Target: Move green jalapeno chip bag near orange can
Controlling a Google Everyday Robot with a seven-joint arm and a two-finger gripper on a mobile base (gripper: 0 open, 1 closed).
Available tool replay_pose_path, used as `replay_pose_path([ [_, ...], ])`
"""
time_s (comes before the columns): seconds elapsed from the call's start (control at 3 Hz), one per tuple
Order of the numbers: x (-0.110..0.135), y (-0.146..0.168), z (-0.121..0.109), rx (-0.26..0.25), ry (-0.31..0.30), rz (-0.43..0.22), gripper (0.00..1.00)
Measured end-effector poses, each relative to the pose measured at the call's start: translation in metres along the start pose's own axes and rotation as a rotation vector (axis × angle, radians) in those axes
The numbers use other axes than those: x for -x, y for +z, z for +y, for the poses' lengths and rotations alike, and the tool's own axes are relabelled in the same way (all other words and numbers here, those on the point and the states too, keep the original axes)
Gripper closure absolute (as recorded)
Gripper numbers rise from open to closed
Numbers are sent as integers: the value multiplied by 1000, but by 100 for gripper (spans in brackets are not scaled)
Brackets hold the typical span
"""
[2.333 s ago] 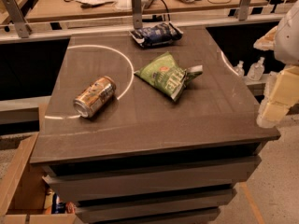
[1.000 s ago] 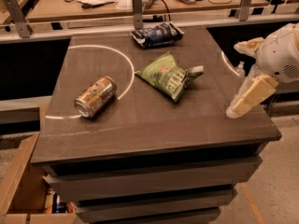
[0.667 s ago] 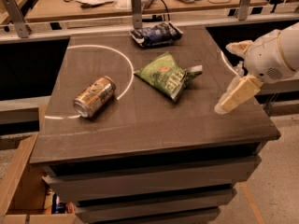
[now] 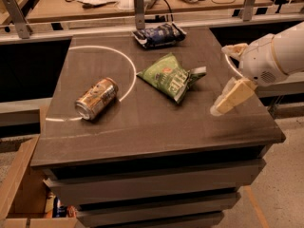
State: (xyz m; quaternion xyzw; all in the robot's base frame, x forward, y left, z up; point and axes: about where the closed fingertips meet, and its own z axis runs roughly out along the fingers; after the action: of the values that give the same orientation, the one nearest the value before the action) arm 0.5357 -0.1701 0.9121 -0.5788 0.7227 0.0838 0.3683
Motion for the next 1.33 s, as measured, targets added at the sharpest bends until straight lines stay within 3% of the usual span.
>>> replay_pose_path([
  [1.0,1,75,-41,-16,-65,-94,0],
  [1.33,4,89,-51,-29,-74,-117,18],
])
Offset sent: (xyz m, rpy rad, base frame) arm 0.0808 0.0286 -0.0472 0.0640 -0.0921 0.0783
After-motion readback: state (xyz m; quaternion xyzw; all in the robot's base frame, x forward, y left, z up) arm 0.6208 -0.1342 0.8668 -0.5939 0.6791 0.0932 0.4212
